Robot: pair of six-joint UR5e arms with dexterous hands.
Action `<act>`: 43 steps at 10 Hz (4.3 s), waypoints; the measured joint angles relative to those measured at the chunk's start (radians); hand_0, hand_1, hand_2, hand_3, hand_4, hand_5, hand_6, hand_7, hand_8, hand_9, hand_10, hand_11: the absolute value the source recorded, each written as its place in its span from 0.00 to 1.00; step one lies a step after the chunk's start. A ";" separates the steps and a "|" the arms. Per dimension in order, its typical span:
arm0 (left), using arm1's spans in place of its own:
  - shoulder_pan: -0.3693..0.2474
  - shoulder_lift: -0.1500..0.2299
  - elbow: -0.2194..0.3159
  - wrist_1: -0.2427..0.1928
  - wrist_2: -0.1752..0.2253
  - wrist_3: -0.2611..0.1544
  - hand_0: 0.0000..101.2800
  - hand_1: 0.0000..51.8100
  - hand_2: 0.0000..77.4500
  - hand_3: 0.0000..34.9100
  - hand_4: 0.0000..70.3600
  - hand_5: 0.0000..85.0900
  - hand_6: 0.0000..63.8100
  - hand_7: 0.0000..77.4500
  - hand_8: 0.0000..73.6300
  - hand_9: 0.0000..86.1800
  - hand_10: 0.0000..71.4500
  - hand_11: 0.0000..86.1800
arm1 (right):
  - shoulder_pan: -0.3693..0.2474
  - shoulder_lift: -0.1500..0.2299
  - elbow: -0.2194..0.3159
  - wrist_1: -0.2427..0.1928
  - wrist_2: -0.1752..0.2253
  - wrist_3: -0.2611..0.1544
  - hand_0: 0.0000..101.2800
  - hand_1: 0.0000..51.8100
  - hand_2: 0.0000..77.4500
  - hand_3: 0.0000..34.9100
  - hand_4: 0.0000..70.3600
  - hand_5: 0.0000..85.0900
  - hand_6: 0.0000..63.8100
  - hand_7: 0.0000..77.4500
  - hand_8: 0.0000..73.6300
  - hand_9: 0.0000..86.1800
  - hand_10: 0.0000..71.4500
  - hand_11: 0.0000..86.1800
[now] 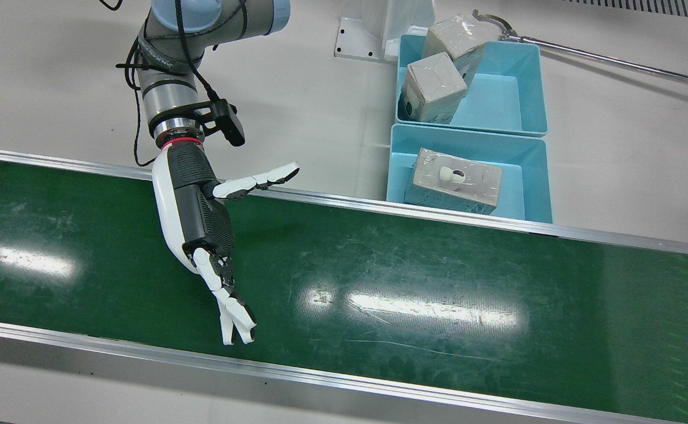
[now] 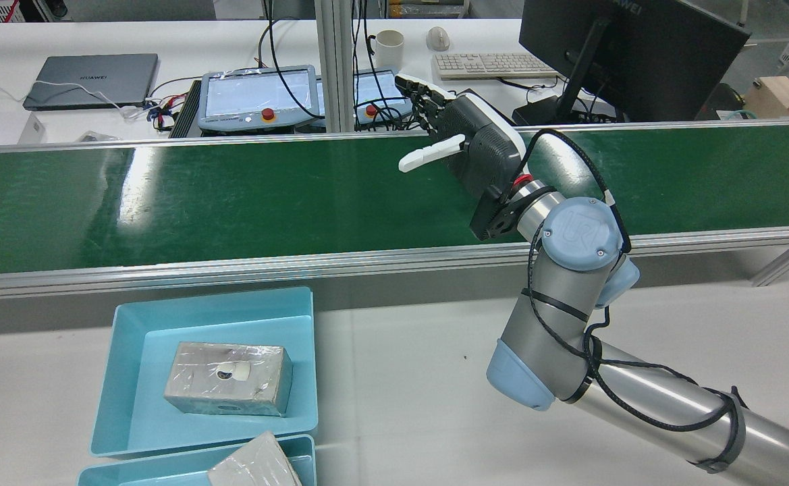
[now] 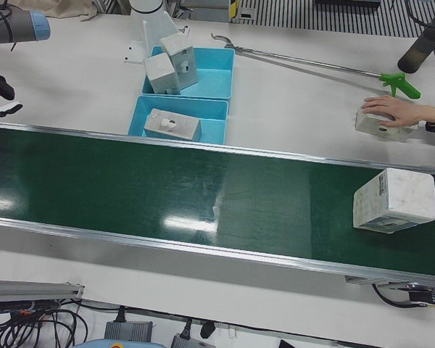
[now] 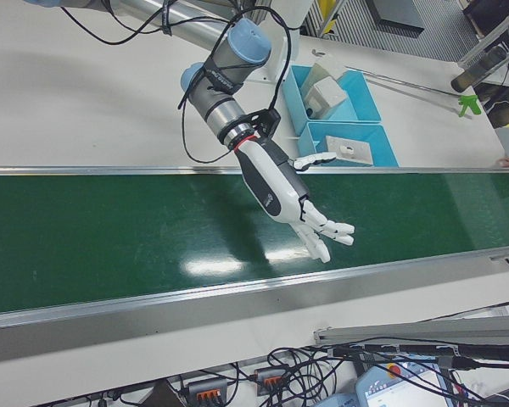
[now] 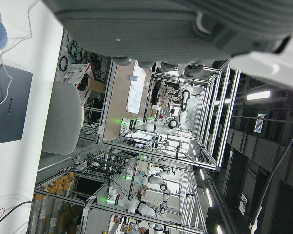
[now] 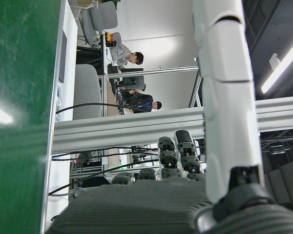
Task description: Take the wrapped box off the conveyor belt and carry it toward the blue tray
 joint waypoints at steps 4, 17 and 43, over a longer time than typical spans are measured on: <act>0.000 0.000 0.000 0.000 0.000 0.000 0.00 0.00 0.01 0.00 0.00 0.01 0.01 0.01 0.01 0.01 0.01 0.01 | -0.007 0.001 0.007 -0.039 0.012 -0.001 0.49 0.29 0.02 0.00 0.05 0.13 0.01 0.01 0.00 0.01 0.00 0.02; 0.000 0.000 0.000 0.000 0.000 0.000 0.00 0.00 0.01 0.00 0.00 0.01 0.01 0.01 0.01 0.01 0.01 0.01 | -0.009 -0.009 0.009 -0.037 0.032 0.002 0.48 0.29 0.07 0.00 0.11 0.15 0.04 0.02 0.00 0.01 0.00 0.02; 0.000 0.000 0.000 0.000 0.000 0.000 0.00 0.00 0.01 0.00 0.00 0.01 0.01 0.01 0.01 0.00 0.01 0.01 | -0.016 -0.007 0.001 0.005 0.027 -0.024 0.48 0.27 0.08 0.00 0.13 0.17 0.04 0.02 0.00 0.01 0.00 0.02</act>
